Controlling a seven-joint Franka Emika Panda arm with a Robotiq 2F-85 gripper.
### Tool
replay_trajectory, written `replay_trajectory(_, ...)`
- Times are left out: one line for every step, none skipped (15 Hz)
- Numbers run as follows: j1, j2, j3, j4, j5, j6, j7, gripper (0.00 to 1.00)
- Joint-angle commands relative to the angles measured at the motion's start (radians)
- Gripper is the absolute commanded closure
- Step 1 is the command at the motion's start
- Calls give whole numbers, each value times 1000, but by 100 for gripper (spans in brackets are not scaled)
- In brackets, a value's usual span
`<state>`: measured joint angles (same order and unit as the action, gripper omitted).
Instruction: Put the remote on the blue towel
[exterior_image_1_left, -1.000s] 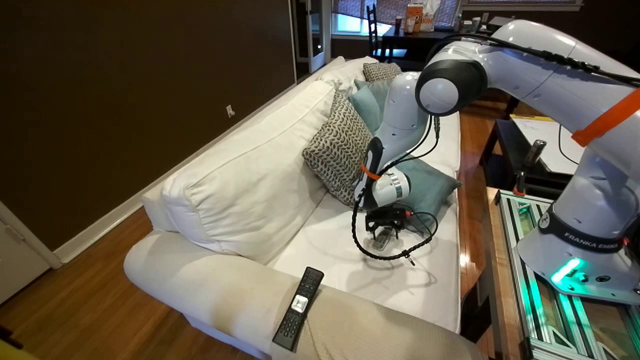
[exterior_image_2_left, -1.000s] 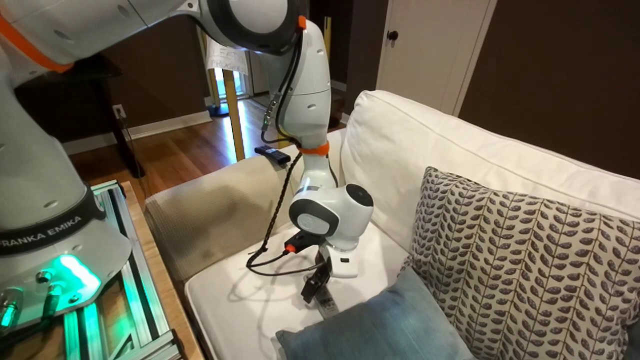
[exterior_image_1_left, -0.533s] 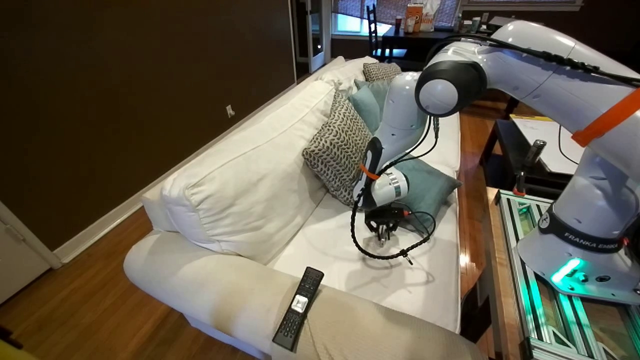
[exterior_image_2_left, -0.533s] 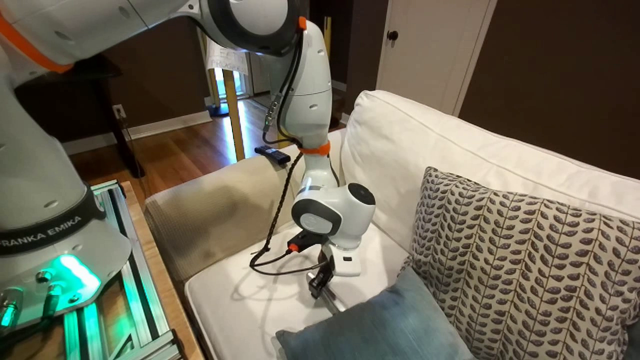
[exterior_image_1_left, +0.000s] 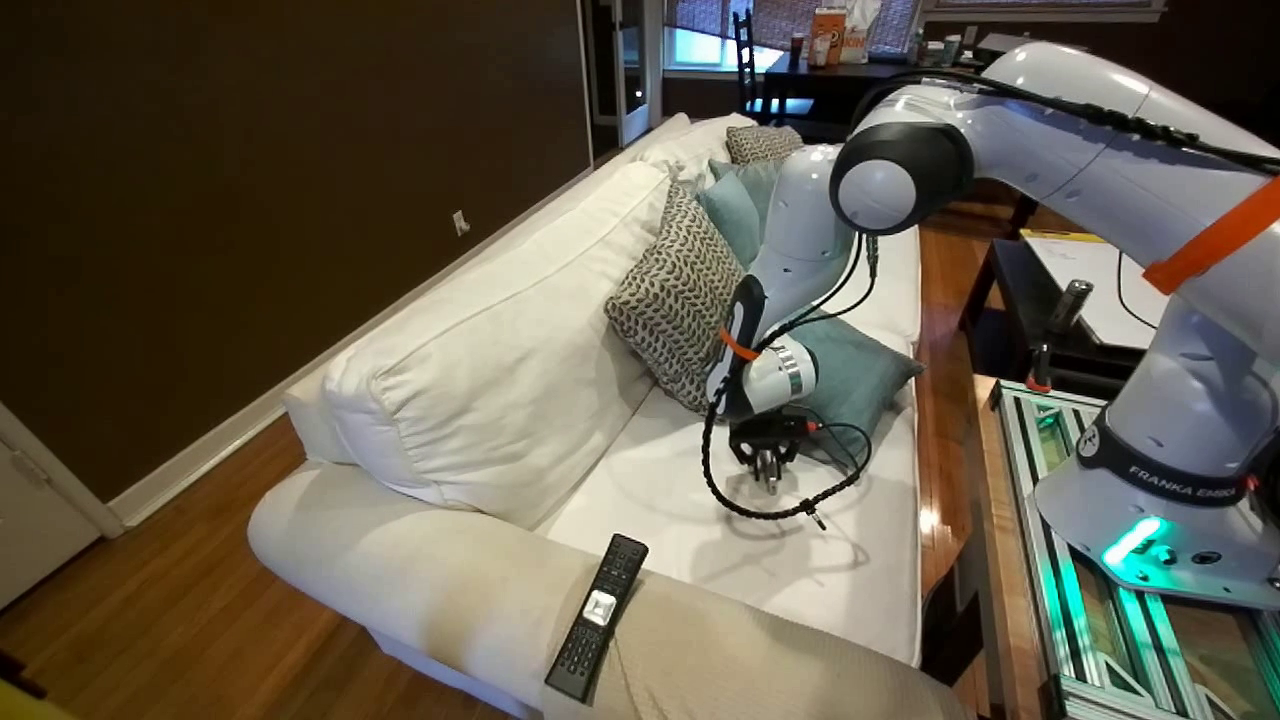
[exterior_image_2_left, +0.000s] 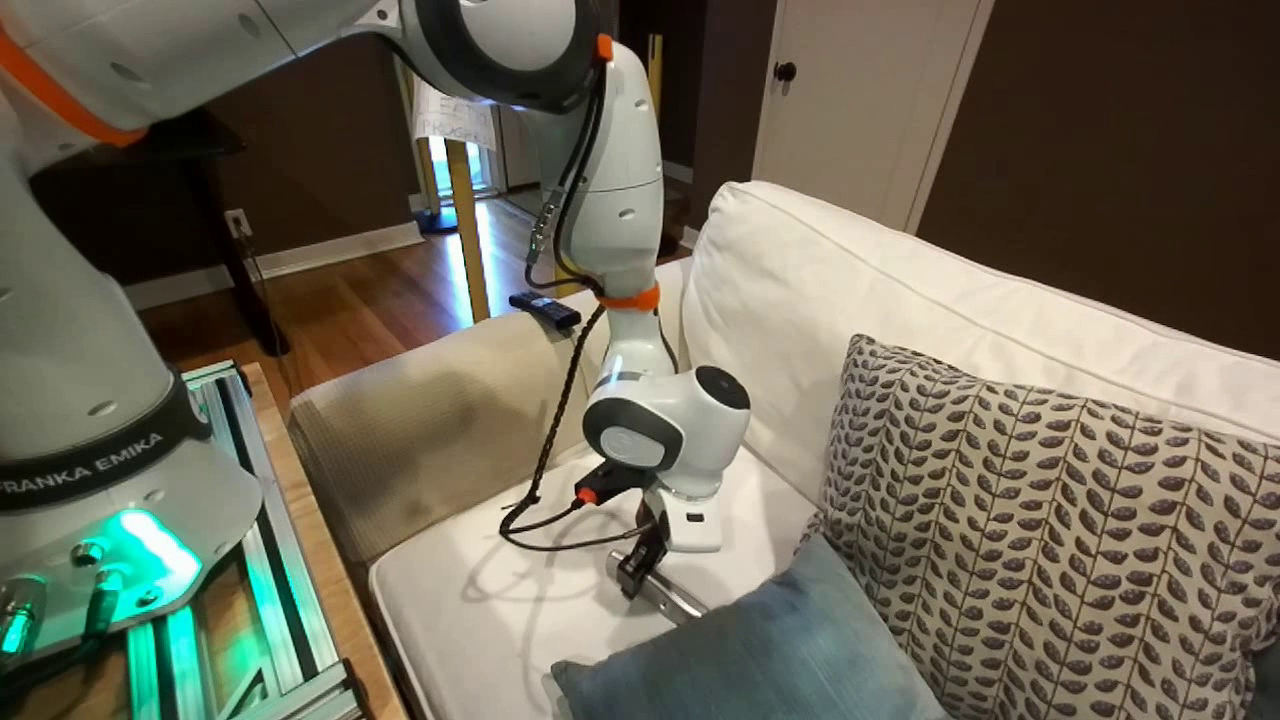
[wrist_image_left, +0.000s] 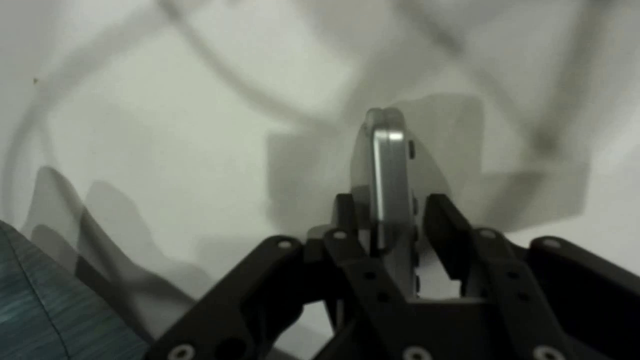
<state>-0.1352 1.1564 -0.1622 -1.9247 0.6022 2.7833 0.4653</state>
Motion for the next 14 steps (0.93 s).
replay_trajectory(30, -33, -21, -45, -26, 29, 25, 24)
replay_trajectory(35, -44, -27, -56, -29, 30, 24, 17)
replay_trajectory(47, -55, -40, -68, -34, 32, 31, 11)
replay_trajectory(59, -61, -56, -76, -43, 23, 37, 2)
replay_trajectory(72, -72, -70, -87, -54, 13, 41, 0)
replay_trajectory(79, -82, -82, -100, -61, 23, 42, 0)
replay_trajectory(91, -97, -96, -117, -71, 28, 49, 0)
replay_trajectory(93, -105, -102, -124, -80, 36, 45, 0)
replay_trajectory(100, -113, -113, -130, -91, 38, 52, 0)
replay_trajectory(102, -115, -117, -127, -100, 41, 53, 0)
replay_trajectory(102, -115, -119, -122, -110, 45, 55, 0)
replay_trajectory(105, -113, -120, -115, -121, 51, 57, 0)
replay_trajectory(93, -111, -107, -104, -124, 64, 47, 0)
replay_trajectory(86, -104, -99, -87, -129, 55, 46, 0)
